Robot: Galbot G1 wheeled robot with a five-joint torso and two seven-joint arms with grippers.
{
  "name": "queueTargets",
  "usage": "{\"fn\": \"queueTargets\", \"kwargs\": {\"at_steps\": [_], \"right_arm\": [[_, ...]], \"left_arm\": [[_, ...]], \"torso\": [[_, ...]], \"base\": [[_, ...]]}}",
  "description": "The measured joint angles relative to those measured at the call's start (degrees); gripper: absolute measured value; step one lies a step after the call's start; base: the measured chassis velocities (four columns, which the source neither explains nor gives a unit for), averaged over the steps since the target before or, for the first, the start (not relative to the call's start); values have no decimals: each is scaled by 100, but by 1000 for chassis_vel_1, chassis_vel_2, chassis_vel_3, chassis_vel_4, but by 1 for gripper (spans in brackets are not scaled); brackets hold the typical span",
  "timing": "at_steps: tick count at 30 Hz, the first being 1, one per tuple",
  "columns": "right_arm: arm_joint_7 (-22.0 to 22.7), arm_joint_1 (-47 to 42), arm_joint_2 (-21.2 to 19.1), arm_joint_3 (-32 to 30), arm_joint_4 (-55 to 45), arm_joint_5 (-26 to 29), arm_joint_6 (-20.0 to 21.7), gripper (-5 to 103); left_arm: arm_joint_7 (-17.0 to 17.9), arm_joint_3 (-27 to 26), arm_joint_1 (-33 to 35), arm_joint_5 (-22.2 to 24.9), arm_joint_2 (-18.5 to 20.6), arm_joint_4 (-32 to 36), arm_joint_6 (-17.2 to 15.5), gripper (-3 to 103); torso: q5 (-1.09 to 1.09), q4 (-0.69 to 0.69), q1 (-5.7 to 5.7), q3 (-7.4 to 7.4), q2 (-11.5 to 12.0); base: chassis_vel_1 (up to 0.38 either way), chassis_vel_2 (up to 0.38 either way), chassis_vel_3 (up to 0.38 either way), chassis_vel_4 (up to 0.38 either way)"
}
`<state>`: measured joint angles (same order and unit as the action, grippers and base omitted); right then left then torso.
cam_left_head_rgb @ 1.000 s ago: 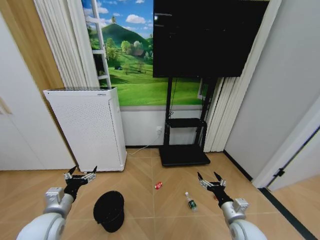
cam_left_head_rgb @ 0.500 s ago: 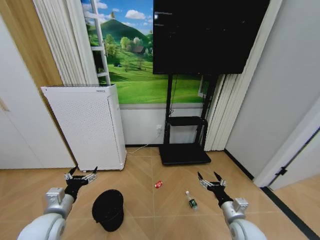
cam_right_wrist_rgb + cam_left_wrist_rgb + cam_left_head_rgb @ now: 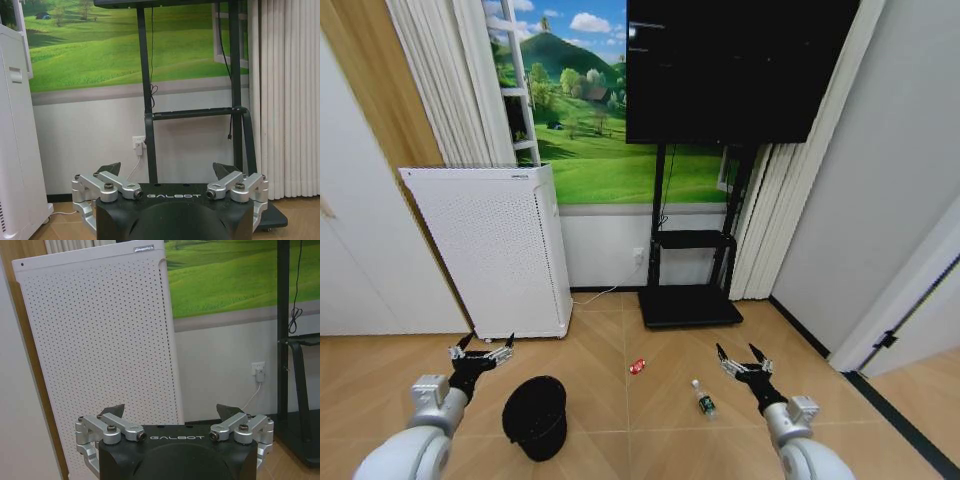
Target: Pick up the trash bin and place the garbage on the floor into it.
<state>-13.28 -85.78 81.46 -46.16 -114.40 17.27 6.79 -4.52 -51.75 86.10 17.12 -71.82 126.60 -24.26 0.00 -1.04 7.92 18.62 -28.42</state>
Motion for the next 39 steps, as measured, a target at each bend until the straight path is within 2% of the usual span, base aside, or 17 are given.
{"fn": "queueTargets", "kwargs": {"at_steps": [39], "right_arm": [[8,10,17,-12,97,57,-42,100]], "left_arm": [[-55,-5,0,-52,-24,-47,21,100]], "torso": [[0,0,-329,-580,910]], "base": [[0,0,0,0]]}}
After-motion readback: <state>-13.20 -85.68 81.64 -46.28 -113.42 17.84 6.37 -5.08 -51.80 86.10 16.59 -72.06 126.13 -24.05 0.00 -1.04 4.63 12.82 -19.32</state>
